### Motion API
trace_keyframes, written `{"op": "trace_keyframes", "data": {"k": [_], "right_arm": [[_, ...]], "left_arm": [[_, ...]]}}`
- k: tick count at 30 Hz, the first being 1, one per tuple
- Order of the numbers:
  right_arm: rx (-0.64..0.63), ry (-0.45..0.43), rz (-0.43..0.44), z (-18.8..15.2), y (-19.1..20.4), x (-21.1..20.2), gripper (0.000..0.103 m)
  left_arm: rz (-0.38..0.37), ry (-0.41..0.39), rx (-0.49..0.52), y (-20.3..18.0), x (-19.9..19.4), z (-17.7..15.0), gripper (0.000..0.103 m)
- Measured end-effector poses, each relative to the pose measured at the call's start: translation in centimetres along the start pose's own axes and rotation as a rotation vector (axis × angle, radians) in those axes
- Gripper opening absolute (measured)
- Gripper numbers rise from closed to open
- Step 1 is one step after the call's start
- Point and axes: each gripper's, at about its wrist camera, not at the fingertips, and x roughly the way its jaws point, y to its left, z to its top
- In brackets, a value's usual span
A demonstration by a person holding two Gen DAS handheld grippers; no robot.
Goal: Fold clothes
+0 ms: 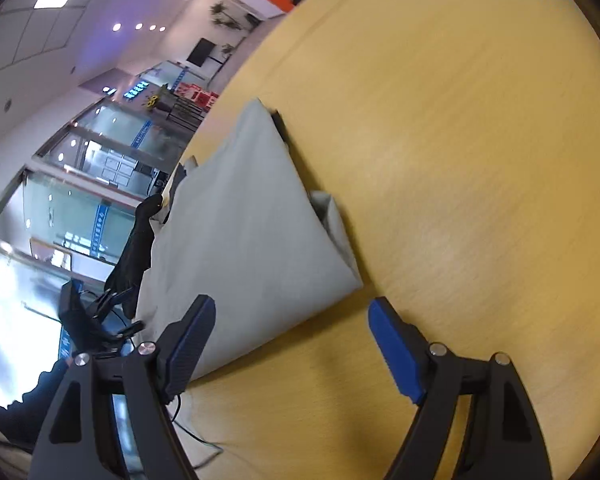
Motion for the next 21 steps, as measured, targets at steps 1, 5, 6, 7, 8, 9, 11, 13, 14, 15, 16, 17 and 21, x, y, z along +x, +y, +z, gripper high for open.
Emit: {"op": "trace_keyframes", "data": {"k": [1, 5, 6, 7, 8, 9, 11, 13, 14, 15, 16, 17, 21], "right_arm": [[0.023, 0.002, -0.011, -0.1, -0.3, 0.5, 0.083], [0.012, -0.002, 0.037, 0.5, 0.3, 2.7, 0.083], [0.024, -0.022, 0.048, 0.7, 0.2, 3.1, 0.083], [0.035, -0.042, 0.058, 0.9, 0.2, 3.4, 0.081], [0.031, -0.054, 0.055, 1.1, 0.5, 3.7, 0.079], [0.029, -0.066, 0.051, 1.2, 0.8, 4.0, 0.077], [0.064, -0.085, 0.062, 1.3, 1.0, 5.1, 0.045], [0.099, -0.104, 0.072, 1.3, 1.2, 6.2, 0.025], [0.115, -0.115, 0.077, 1.3, 1.3, 6.7, 0.015], [0.1, -0.149, 0.087, 1.5, 1.9, 6.6, 0.011], [0.073, -0.187, 0.103, 1.7, 2.8, 5.8, 0.007], [0.055, -0.216, 0.124, 1.9, 3.5, 5.0, 0.006], [0.01, -0.291, 0.185, 4.0, 6.0, 2.7, 0.005]], "left_arm": [[-0.02, -0.011, 0.017, 0.0, 0.6, 0.6, 0.081], [-0.057, -0.052, 0.137, -0.2, 2.3, 2.6, 0.081], [-0.071, -0.066, 0.156, -0.4, 2.5, 3.1, 0.081], [-0.087, -0.086, 0.165, -0.6, 2.8, 3.7, 0.081], [-0.104, -0.105, 0.175, -0.9, 3.0, 4.2, 0.081], [-0.11, -0.106, 0.183, -1.1, 3.5, 4.5, 0.081], [-0.114, -0.097, 0.186, -1.4, 4.7, 4.5, 0.085], [-0.123, -0.117, 0.166, -1.4, 5.2, 4.2, 0.087], [-0.128, -0.127, 0.156, -1.4, 5.5, 4.0, 0.089], [-0.128, -0.135, 0.148, -1.5, 5.6, 3.9, 0.09], [-0.125, -0.143, 0.142, -1.6, 5.6, 3.9, 0.091], [-0.122, -0.15, 0.135, -1.7, 5.6, 3.9, 0.093], [-0.091, -0.164, 0.095, -2.4, 6.1, 4.7, 0.099]]}}
